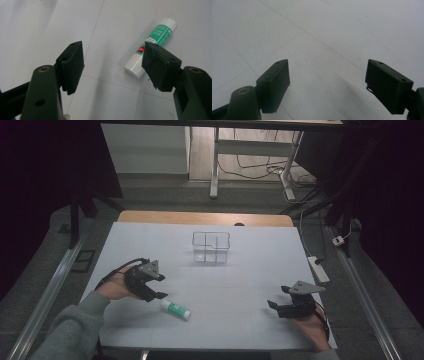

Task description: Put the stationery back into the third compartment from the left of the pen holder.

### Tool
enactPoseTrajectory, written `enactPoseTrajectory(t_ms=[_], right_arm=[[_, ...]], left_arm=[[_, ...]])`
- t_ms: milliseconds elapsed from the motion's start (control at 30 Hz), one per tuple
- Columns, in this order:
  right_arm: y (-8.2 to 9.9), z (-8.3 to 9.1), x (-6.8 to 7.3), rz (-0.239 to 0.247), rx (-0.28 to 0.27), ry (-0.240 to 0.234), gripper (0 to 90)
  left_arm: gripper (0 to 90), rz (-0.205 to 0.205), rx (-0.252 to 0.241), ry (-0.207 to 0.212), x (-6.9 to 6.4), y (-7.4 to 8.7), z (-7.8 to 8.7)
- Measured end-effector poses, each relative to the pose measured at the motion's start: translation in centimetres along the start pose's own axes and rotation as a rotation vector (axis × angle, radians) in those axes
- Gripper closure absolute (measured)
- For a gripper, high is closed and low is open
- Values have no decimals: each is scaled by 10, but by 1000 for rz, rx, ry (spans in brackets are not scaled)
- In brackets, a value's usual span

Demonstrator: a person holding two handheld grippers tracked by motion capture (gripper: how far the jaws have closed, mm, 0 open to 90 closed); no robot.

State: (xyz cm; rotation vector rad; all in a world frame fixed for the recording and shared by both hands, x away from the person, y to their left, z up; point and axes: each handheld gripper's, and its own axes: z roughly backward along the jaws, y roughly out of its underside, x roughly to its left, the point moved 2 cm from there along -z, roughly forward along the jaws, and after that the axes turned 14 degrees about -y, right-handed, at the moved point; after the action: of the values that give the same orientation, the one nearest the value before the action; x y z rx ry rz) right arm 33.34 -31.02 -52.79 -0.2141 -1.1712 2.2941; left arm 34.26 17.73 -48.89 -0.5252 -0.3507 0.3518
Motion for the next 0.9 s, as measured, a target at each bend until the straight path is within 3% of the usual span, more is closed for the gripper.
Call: enactPoseTrajectory(t_ms=[267,500,900], right_arm=[[0,0,0,-2,1,2,188],[0,0,1,1,1,2,188],[0,-1,1,0,2,1,188]], left_arm=[[330,-57,29,37,-9,-5,-8],[314,-95,66,39,-16,-10,-15],[306,-203,112,82,-28,-13,-23]])
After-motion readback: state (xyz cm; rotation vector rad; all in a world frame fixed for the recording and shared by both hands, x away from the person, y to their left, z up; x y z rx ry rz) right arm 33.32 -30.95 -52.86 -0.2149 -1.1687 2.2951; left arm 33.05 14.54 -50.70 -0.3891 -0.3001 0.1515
